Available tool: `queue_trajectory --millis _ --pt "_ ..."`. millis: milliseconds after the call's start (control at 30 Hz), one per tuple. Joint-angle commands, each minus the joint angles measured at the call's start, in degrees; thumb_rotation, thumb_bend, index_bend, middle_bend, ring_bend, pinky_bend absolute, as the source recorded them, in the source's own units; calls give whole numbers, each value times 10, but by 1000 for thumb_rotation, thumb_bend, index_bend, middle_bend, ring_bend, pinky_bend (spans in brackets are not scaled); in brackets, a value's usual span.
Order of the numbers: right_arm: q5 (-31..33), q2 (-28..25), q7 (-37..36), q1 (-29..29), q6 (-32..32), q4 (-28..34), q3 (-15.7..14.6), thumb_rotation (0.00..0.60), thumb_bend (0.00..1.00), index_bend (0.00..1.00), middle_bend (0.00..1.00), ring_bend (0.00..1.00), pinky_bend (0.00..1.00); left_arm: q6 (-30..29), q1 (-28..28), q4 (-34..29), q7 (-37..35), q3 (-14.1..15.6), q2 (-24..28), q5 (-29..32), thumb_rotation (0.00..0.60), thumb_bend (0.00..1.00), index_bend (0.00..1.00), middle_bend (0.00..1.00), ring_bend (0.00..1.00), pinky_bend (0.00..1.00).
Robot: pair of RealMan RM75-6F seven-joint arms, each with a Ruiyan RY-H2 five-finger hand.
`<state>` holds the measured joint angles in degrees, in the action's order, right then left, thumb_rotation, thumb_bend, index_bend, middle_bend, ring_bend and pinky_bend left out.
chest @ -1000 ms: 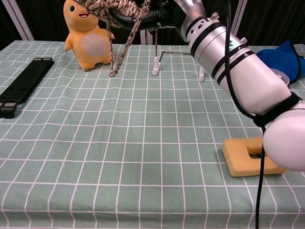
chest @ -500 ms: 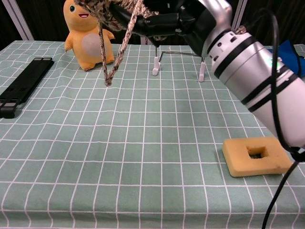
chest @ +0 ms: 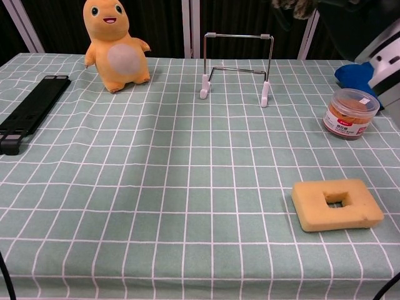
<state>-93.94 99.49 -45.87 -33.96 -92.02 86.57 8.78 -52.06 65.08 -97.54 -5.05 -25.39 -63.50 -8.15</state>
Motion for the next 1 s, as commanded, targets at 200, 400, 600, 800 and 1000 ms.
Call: queue_trajectory --millis 200,400,600,800,1000 --pt "33 -13 -33 41 -30 -8 21 600 731 821 642 618 842 21 -63 0 -24 20 -13 -58 600 414 766 737 690 843" --pt "75 6 -58 51 -20 -41 50 600 733 821 642 618 842 10 -117 -52 -35 42 -9 -145 600 414 766 737 690 843" --pt "115 32 -37 38 9 -66 94 600 732 821 641 618 842 -45 -164 -162 -14 69 7 -228 600 414 766 738 691 843" --pt "138 63 56 -7 51 -101 134 600 721 822 641 618 842 -184 -195 -294 87 94 3 -357 600 414 766 738 695 844" --pt "154 90 101 -65 115 -153 163 600 732 823 641 617 842 -269 -194 -375 209 108 -35 -438 600 414 764 736 703 847"
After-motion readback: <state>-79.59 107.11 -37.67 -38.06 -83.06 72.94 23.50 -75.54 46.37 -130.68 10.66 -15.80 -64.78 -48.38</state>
